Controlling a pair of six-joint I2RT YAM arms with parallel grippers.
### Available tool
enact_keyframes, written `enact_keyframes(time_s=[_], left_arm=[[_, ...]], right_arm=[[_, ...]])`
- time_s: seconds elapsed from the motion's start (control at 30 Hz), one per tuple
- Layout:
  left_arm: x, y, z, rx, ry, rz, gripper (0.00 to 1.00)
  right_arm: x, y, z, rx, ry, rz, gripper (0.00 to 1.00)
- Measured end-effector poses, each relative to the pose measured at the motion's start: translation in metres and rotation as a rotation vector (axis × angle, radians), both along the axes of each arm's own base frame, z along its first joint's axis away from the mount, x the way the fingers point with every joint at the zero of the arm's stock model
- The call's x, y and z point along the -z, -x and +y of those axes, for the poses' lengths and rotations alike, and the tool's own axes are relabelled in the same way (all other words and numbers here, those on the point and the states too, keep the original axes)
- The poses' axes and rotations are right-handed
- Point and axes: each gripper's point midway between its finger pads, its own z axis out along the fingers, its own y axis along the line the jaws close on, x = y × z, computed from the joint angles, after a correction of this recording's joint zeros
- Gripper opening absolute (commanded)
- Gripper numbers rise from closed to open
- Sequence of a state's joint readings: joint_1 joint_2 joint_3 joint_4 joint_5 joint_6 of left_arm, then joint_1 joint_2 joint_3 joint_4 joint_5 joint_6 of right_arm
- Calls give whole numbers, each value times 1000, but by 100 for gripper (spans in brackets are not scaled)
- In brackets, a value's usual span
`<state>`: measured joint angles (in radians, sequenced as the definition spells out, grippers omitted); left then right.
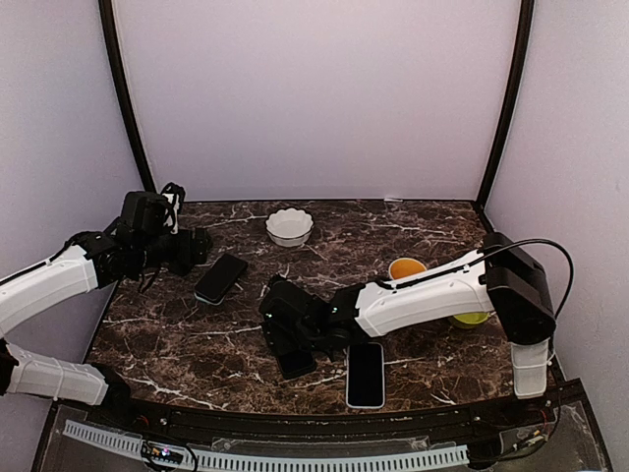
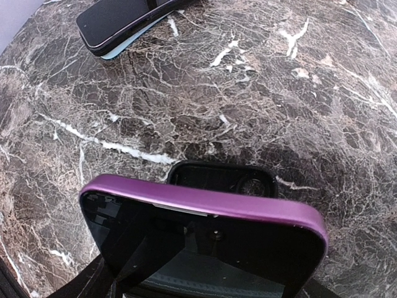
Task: Put the phone into the phone case
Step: Install the phone into the phone case.
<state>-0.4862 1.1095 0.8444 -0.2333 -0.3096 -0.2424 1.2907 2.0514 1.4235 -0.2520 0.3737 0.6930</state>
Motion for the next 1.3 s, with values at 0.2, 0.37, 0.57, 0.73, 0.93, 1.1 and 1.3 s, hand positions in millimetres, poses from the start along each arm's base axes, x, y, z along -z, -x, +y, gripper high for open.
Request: enact_keyframes(time_s=[0.2, 0.37, 0.57, 0.73, 0.93, 1.1, 1.3], left_arm=[[0, 0, 0, 3, 1, 1, 99], [0, 0, -1, 5, 3, 2, 99], [0, 0, -1, 6, 3, 2, 99], [0, 0, -1, 6, 3, 2, 99], [0, 0, -1, 5, 3, 2, 99], [0, 0, -1, 6, 3, 2, 99], [0, 0, -1, 6, 3, 2, 99]], right_arm=[[4, -2, -1, 6, -13, -3, 0], [4, -2, 0, 2, -18, -6, 0], [7, -2, -1, 7, -26, -2, 17], [14, -2, -1, 11, -17, 3, 41], [37, 1, -4, 2, 33, 19, 46], [37, 2, -5, 1, 46, -5, 48], [37, 0, -6, 9, 52, -19, 54]])
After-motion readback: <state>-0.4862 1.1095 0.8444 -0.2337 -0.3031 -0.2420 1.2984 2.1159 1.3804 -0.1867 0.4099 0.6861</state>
